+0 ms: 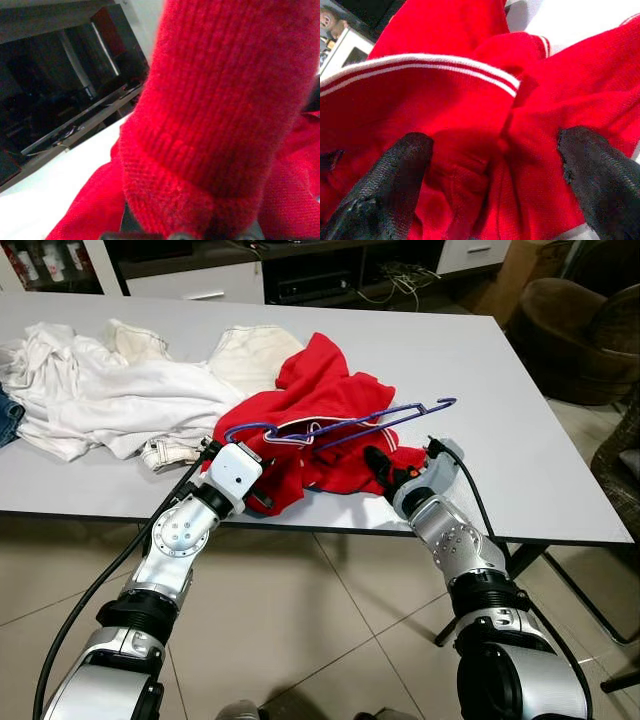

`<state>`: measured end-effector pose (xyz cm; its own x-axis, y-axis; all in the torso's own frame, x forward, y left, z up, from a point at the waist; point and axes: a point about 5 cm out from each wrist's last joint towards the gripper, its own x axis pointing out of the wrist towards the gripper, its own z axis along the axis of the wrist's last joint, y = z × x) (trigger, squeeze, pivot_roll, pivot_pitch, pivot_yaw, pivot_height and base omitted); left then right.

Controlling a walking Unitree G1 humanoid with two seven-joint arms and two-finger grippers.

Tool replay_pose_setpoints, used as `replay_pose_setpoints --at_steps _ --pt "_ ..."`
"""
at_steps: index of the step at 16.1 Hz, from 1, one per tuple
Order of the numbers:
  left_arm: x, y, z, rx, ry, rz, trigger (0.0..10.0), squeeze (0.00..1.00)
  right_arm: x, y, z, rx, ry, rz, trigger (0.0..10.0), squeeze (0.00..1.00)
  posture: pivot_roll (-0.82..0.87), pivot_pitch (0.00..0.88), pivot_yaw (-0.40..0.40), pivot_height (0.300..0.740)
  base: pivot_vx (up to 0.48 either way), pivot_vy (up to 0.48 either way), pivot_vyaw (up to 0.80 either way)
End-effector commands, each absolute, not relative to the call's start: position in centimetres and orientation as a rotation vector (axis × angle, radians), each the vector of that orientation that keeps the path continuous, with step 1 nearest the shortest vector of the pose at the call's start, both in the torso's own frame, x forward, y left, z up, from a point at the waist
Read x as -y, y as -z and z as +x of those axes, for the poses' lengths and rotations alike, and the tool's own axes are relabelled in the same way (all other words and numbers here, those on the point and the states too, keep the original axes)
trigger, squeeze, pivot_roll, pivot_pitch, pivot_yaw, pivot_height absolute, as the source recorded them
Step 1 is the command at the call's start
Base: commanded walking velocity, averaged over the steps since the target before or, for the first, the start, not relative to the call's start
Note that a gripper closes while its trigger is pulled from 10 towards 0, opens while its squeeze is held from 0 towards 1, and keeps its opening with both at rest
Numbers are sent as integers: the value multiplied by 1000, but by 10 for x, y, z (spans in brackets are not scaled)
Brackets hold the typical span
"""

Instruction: Hang hanger

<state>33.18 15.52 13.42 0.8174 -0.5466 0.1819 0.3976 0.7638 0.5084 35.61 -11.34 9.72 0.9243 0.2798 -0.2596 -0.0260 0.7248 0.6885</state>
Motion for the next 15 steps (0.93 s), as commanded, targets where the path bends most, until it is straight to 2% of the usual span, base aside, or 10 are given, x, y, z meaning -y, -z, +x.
replay_pose_setpoints --at_steps 1,2,6,7,8,11,14,15 --pt "-155 -139 333 351 522 478 10000 0 117 -91 352 -401 -158 723 10000 604 81 24 -21 740 0 0 0" --pt "-155 -139 334 351 522 478 10000 0 121 -94 352 -393 -154 712 10000 0 81 22 -22 740 0 0 0" --pt "-155 -140 334 352 518 481 10000 0 141 -104 346 -345 -139 655 10000 0 78 19 -23 740 0 0 0" --pt "-155 -140 334 352 518 480 10000 0 144 -106 344 -340 -137 642 10000 98 78 19 -23 740 0 0 0" --pt "-155 -140 334 353 519 480 10000 0 146 -108 341 -339 -140 632 10000 980 78 19 -23 740 0 0 0" --pt "-154 -140 334 353 522 478 10000 0 144 -109 334 -359 -183 618 10000 1000 71 17 -23 740 0 0 0" --pt "-151 -141 336 357 524 476 10000 0 126 -101 333 -424 -244 613 10000 1000 68 10 -25 740 0 0 0" --pt "-151 -141 337 357 524 476 10000 0 124 -100 334 -431 -244 622 10000 941 73 10 -24 740 0 0 0"
